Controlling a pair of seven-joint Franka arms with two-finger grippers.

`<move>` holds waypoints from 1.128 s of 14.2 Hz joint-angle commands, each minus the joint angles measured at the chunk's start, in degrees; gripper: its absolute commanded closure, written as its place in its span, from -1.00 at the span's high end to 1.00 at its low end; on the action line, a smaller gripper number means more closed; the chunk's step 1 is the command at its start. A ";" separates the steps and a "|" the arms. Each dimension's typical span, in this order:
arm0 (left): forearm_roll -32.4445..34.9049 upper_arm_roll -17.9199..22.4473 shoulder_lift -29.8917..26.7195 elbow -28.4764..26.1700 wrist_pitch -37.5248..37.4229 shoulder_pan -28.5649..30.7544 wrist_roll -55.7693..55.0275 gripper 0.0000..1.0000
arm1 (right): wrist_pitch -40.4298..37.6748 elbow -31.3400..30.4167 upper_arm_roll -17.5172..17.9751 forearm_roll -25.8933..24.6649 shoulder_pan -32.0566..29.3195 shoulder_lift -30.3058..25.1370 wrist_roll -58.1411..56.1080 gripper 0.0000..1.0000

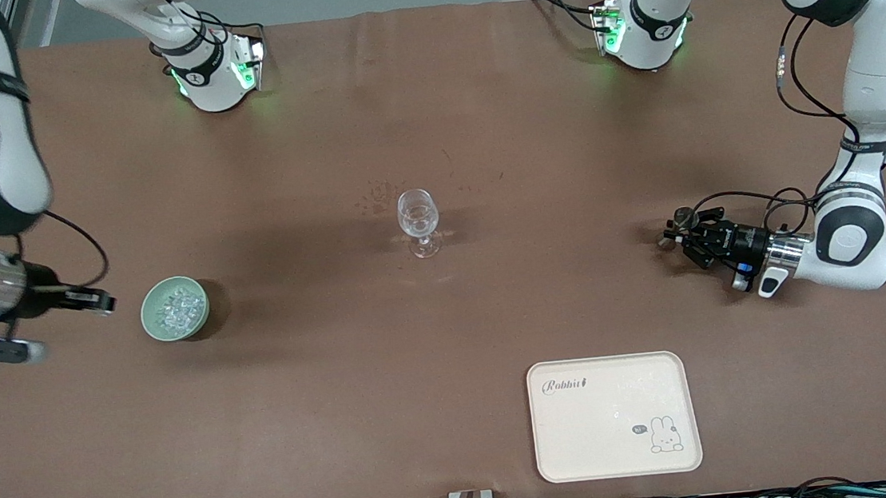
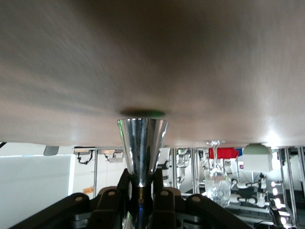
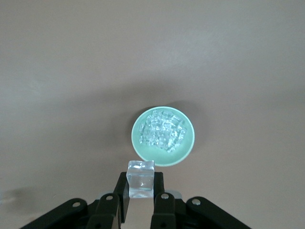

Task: Pour wine and add ice with both arms
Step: 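Lift the ice cube with the right gripper while the left gripper lifts jigger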

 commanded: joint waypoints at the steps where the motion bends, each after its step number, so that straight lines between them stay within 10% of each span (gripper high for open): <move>1: -1.97 -2.10 -0.82 1.36 -2.25 0.16 -0.23 -0.98 | -5.64 3.49 0.42 -0.50 -0.62 -3.29 -0.47 -0.99; 7: -4.96 -6.14 -3.98 3.12 -7.09 0.16 -2.16 -0.98 | -19.28 11.68 0.59 -2.77 -0.18 -7.68 0.76 -0.99; 16: -5.58 -21.50 -14.09 -3.46 8.09 -0.90 -21.55 -0.99 | -18.94 11.50 0.86 -4.01 0.34 -8.83 0.59 -0.99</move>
